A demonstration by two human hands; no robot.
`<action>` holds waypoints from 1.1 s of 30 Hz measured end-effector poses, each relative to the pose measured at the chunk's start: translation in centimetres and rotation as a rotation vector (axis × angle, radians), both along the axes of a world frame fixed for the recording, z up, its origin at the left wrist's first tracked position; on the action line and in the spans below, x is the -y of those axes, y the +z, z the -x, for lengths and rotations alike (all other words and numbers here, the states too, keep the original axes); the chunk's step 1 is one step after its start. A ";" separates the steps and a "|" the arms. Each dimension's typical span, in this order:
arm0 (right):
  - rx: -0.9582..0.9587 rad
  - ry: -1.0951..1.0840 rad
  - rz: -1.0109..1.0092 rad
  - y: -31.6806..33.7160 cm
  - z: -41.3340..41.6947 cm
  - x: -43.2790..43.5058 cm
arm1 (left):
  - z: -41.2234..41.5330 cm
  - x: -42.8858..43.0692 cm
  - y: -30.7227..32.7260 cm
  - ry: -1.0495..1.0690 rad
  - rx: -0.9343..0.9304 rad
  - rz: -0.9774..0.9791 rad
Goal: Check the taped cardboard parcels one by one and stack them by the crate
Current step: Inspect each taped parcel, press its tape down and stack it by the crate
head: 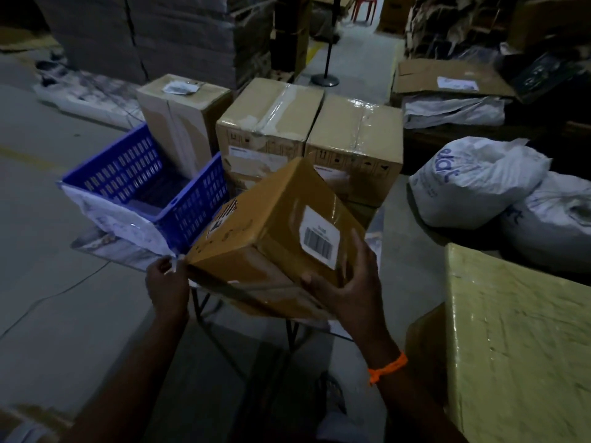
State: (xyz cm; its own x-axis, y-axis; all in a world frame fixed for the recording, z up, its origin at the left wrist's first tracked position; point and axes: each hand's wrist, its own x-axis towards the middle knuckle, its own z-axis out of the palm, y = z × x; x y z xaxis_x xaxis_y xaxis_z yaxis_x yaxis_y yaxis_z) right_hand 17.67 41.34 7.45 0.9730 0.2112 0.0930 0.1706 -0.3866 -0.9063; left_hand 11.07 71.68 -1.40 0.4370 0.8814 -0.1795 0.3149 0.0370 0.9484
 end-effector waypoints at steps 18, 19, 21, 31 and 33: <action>-0.010 0.137 -0.120 -2.8 -1.5 -7.0 | 0.9 0.3 8.4 -0.258 0.249 -0.218; -0.041 0.144 -0.174 -3.0 -0.9 -7.3 | 1.1 -0.1 8.2 -0.255 0.241 -0.192; -0.064 0.147 -0.230 -3.0 -0.1 -7.9 | 1.6 -0.3 8.1 -0.245 0.246 -0.122; -0.133 0.182 -0.301 -1.8 2.9 -7.8 | 3.4 1.7 10.1 -0.326 0.282 -0.073; -0.097 0.121 -0.355 0.1 2.9 -7.9 | 3.3 2.4 11.9 -0.339 0.286 -0.133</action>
